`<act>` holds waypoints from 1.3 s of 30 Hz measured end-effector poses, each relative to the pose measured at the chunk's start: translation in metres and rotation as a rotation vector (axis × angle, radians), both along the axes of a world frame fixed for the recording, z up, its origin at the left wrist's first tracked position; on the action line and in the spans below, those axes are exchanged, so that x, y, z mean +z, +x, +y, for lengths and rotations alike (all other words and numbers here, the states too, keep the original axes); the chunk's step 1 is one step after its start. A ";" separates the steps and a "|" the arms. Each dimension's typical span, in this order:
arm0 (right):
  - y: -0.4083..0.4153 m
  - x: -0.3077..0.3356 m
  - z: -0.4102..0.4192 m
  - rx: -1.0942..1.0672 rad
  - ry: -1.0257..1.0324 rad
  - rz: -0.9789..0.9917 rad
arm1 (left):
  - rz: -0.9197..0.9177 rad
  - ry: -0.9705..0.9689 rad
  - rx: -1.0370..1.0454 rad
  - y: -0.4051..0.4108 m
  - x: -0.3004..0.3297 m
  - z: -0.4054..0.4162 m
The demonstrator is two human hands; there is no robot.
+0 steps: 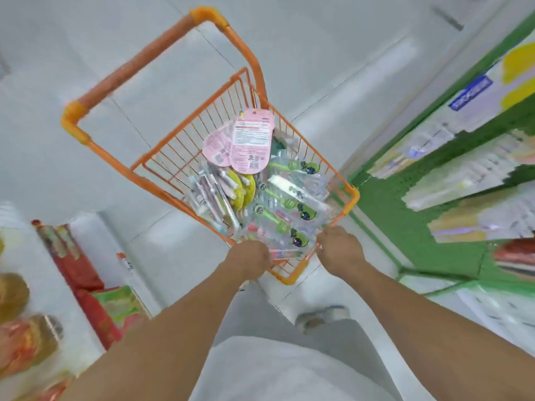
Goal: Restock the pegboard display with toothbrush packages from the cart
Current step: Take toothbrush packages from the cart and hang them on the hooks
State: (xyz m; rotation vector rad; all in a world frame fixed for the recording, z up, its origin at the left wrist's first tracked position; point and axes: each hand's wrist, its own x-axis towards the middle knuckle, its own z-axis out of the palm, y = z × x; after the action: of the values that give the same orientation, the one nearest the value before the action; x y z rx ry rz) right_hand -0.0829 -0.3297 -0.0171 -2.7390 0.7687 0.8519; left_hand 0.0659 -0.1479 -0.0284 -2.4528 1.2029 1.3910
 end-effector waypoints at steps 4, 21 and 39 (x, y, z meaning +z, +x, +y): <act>0.015 0.007 0.002 0.036 -0.033 0.186 | 0.158 0.072 -0.054 0.007 0.006 -0.014; 0.197 0.022 -0.005 -0.994 0.667 -0.360 | 0.024 -0.201 1.159 0.147 0.023 -0.016; 0.134 0.023 0.003 -1.539 1.097 -0.467 | -0.232 -0.959 1.010 0.090 0.003 -0.033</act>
State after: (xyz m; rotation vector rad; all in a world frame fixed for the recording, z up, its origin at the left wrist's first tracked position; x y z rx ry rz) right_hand 0.0511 -0.3265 0.0064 -0.8085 1.3192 0.0938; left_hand 0.1562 -0.1808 -0.0252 -4.0980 0.5895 0.5005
